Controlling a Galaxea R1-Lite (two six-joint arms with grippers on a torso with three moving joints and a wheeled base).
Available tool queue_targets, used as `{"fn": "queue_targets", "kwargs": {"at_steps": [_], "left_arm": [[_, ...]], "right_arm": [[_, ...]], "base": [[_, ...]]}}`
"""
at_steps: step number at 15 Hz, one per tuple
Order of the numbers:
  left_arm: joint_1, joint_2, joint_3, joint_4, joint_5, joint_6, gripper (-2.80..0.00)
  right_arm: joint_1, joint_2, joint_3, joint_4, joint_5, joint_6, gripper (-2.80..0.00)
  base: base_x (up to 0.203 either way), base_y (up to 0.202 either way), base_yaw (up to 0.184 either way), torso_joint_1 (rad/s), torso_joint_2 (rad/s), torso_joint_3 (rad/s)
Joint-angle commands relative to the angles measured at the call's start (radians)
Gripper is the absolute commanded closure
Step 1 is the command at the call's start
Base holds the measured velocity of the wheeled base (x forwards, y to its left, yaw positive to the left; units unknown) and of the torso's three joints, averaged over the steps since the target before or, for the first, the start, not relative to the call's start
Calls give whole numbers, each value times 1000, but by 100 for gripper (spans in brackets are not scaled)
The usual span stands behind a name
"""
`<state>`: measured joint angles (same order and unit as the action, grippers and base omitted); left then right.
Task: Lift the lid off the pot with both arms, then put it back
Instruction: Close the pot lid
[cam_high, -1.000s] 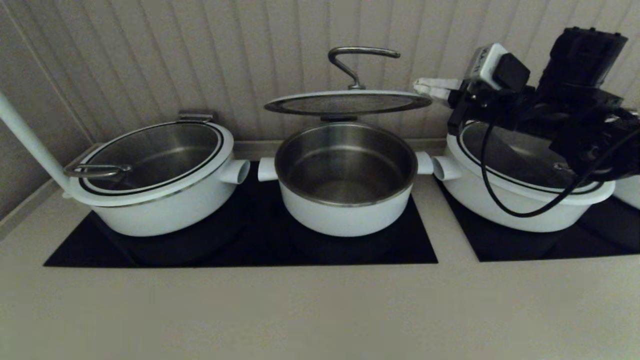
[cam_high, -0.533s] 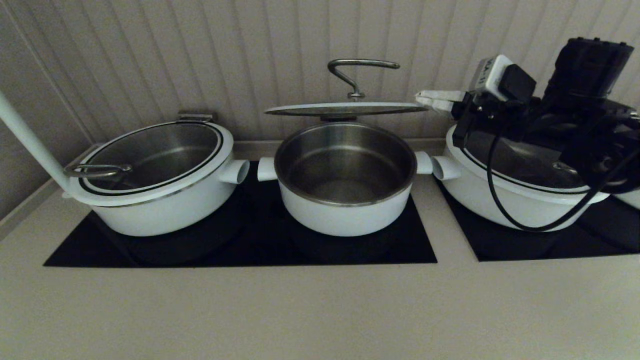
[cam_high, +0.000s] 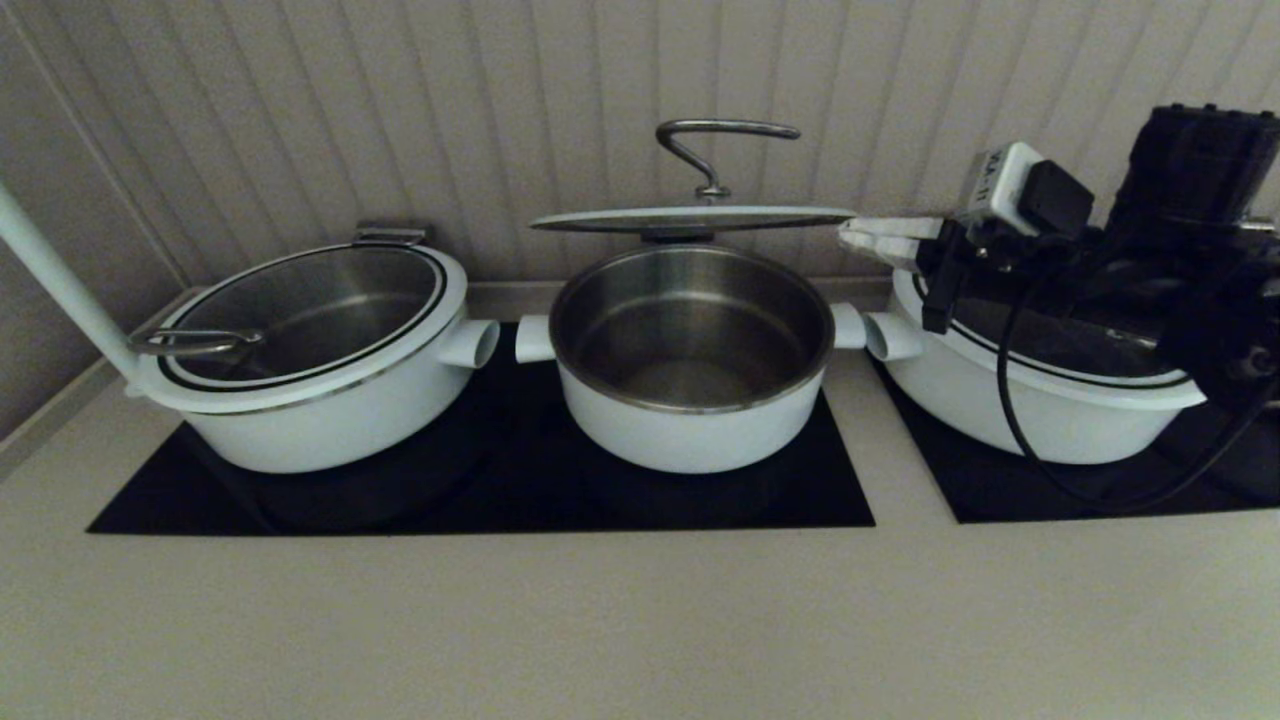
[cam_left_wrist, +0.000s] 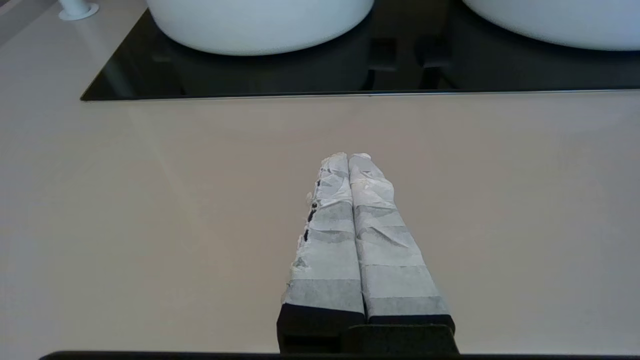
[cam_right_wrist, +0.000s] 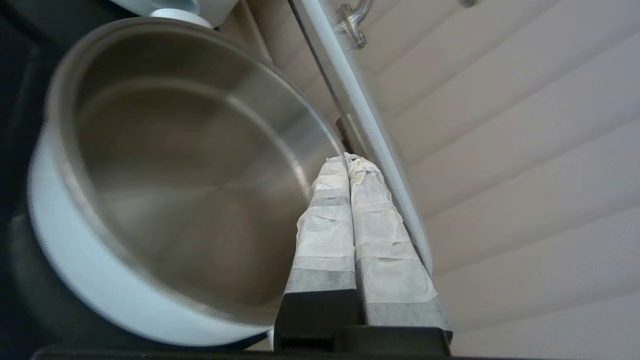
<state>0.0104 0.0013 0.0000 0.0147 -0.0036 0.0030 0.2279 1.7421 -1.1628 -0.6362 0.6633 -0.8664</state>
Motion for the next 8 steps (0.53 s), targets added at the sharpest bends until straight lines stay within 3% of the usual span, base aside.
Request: {"fn": "queue_targets", "kwargs": {"at_steps": [1,8], "left_arm": [[0,0,0,1,1,1,0],[0,0,0,1,1,0,0]], "right_arm": [[1,-31,35,-3,4,-5,0],[-4,-88,28,73,1,2,0]], "base": [[0,0,0,0,0,0],[0,0,0,0,0,0]]}}
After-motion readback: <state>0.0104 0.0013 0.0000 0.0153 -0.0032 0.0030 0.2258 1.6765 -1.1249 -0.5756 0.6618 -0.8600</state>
